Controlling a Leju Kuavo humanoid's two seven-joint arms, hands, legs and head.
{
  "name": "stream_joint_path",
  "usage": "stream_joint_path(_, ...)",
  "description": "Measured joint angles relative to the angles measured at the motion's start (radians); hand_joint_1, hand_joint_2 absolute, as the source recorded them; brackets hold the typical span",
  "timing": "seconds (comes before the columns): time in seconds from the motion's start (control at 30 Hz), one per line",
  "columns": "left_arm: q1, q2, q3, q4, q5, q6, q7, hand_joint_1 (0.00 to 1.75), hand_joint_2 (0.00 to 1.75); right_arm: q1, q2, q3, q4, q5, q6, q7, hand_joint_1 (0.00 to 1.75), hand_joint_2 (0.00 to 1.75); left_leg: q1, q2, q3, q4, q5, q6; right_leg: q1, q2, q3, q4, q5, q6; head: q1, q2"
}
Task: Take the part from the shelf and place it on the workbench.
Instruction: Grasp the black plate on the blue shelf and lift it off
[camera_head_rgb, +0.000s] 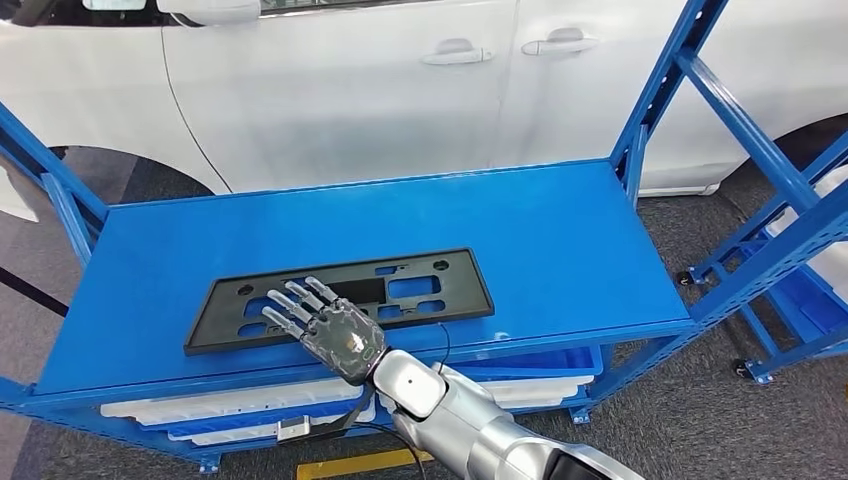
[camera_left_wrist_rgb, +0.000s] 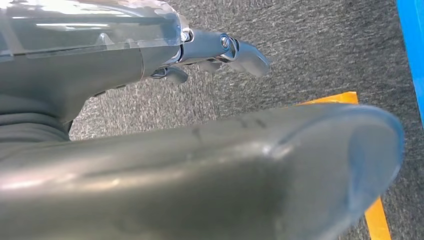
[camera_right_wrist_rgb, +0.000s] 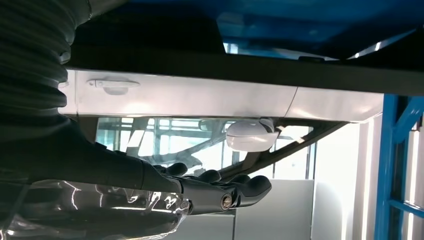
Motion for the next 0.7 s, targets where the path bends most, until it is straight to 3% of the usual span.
stream_joint_path(0.03,0.001,0.001,0.0,0.0,0.0,-0.001,0.0,0.0,0.0,0.0,0.001,0.0,0.005,0.003,0.0,0.005,0.0,1.75,0.001,0.0,-0.027,0.054,-0.016,-0.004,0.001,0.0,0.0,0.001,-0.001,-0.001,0.0,0.0)
stream_joint_path(0.07,0.002,0.001,-0.001,0.0,0.0,-0.001,0.0,0.0,0.0,0.0,0.002,0.001,0.01,0.007,0.0,0.012,0.0,1.75,0.002,0.0,-0.04,0.075,-0.014,-0.006,0.001,0.0,0.0,0.002,-0.002,-0.001,0.0,0.0)
stream_joint_path(0.1,0.002,0.002,-0.002,0.0,0.0,-0.002,0.0,0.0,0.0,-0.001,0.003,0.001,0.014,0.013,-0.001,0.022,0.0,1.75,0.003,0.0,-0.034,0.058,0.008,-0.008,0.0,0.001,0.001,0.004,-0.004,0.0,0.0,0.0)
stream_joint_path(0.2,0.0,0.006,-0.01,0.0,0.0,-0.002,0.0,0.0,0.0,-0.014,0.013,0.001,0.027,0.043,-0.001,0.066,0.0,1.75,0.005,0.0,0.049,-0.124,0.099,-0.007,0.0,0.004,0.0,0.019,-0.014,0.01,0.0,0.0)
stream_joint_path(0.27,-0.003,0.008,-0.019,0.0,0.0,-0.002,0.0,0.0,0.0,-0.032,0.021,0.001,0.042,0.069,0.0,0.103,0.0,1.75,0.002,-0.003,0.074,-0.18,0.11,0.005,0.003,0.007,-0.005,0.027,-0.017,0.019,0.0,0.0)
stream_joint_path(0.4,-0.006,0.008,-0.031,0.0,0.0,-0.001,-0.001,0.0,0.0,-0.067,0.038,0.002,0.08,0.125,0.032,0.174,1.67,1.75,0.004,-0.004,0.074,-0.186,0.116,0.032,0.002,0.007,-0.015,0.049,-0.033,0.037,0.0,0.0)
stream_joint_path(0.43,-0.008,0.008,-0.033,0.0,0.0,0.0,-0.001,0.0,0.0,-0.076,0.042,0.003,0.088,0.136,0.051,0.188,1.73,1.75,0.005,-0.003,0.074,-0.187,0.117,0.037,0.001,0.006,-0.033,0.087,-0.057,0.043,0.0,0.0)
stream_joint_path(0.5,-0.01,0.009,-0.035,0.0,0.0,0.002,-0.002,0.0,0.0,-0.086,0.045,0.005,0.106,0.151,0.09,0.212,1.75,1.75,0.005,-0.002,0.073,-0.188,0.118,0.043,-0.003,0.006,-0.093,0.215,-0.119,0.05,0.0,0.0)
stream_joint_path(0.53,-0.01,0.009,-0.036,0.0,0.0,0.002,-0.002,0.0,0.0,-0.088,0.046,0.006,0.116,0.155,0.105,0.221,1.75,1.75,0.004,-0.002,0.073,-0.188,0.118,0.044,-0.004,0.006,-0.123,0.277,-0.14,0.052,0.0,0.0)
stream_joint_path(0.57,-0.009,0.009,-0.038,0.0,0.0,0.003,-0.001,0.0,0.0,-0.089,0.046,0.007,0.126,0.158,0.115,0.229,1.75,1.75,0.004,-0.002,0.073,-0.188,0.118,0.045,-0.005,0.006,-0.14,0.308,-0.143,0.052,0.0,0.0)
stream_joint_path(0.6,-0.009,0.009,-0.04,0.0,0.0,0.004,-0.001,0.0,0.0,-0.09,0.046,0.007,0.135,0.159,0.122,0.235,1.75,1.75,0.004,-0.002,0.073,-0.187,0.118,0.045,-0.005,0.006,-0.138,0.3,-0.126,0.05,0.0,0.0)
stream_joint_path(0.63,-0.009,0.008,-0.042,0.0,0.0,0.004,-0.001,0.0,0.0,-0.093,0.046,0.007,0.143,0.159,0.126,0.24,1.75,1.75,0.003,-0.003,0.073,-0.187,0.118,0.044,-0.004,0.006,-0.119,0.256,-0.096,0.046,0.0,0.0)
stream_joint_path(0.7,-0.01,0.008,-0.043,0.0,0.0,0.004,-0.002,0.0,0.0,-0.102,0.046,0.007,0.153,0.159,0.135,0.249,1.75,1.75,0.001,-0.003,0.075,-0.187,0.117,0.042,0.001,0.005,-0.052,0.117,-0.033,0.032,0.0,0.0)
